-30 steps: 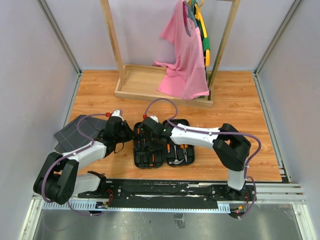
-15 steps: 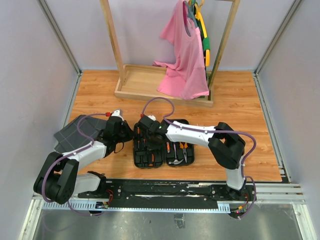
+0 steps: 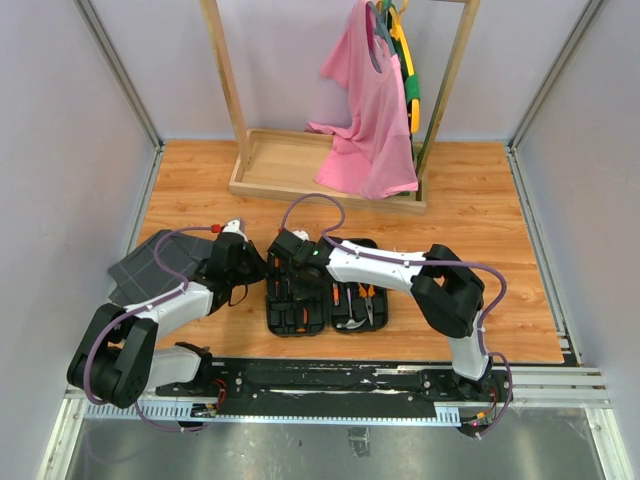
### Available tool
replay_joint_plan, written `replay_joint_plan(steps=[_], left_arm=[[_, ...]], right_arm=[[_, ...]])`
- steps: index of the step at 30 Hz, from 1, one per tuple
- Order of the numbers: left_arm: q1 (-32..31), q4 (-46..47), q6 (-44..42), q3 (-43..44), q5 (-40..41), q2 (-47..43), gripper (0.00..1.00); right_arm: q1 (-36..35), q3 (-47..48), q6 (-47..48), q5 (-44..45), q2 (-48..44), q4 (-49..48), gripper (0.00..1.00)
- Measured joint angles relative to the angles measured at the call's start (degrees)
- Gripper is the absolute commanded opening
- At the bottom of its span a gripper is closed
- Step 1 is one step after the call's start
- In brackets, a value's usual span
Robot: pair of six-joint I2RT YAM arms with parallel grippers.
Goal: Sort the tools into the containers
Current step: Adjust the screwdriver in the storage box.
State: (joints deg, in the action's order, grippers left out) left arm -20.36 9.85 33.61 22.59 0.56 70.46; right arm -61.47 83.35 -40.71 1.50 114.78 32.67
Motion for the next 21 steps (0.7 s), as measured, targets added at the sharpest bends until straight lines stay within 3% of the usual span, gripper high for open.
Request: replay_joint_plan(steps=[21], left_arm=[[0.7,0.4,-0.7,0.0,1.9,0.0,0.09]], right_arm=[[-0.2,-1.0,-1.8,-1.3,1.2,-4.8,0.01]])
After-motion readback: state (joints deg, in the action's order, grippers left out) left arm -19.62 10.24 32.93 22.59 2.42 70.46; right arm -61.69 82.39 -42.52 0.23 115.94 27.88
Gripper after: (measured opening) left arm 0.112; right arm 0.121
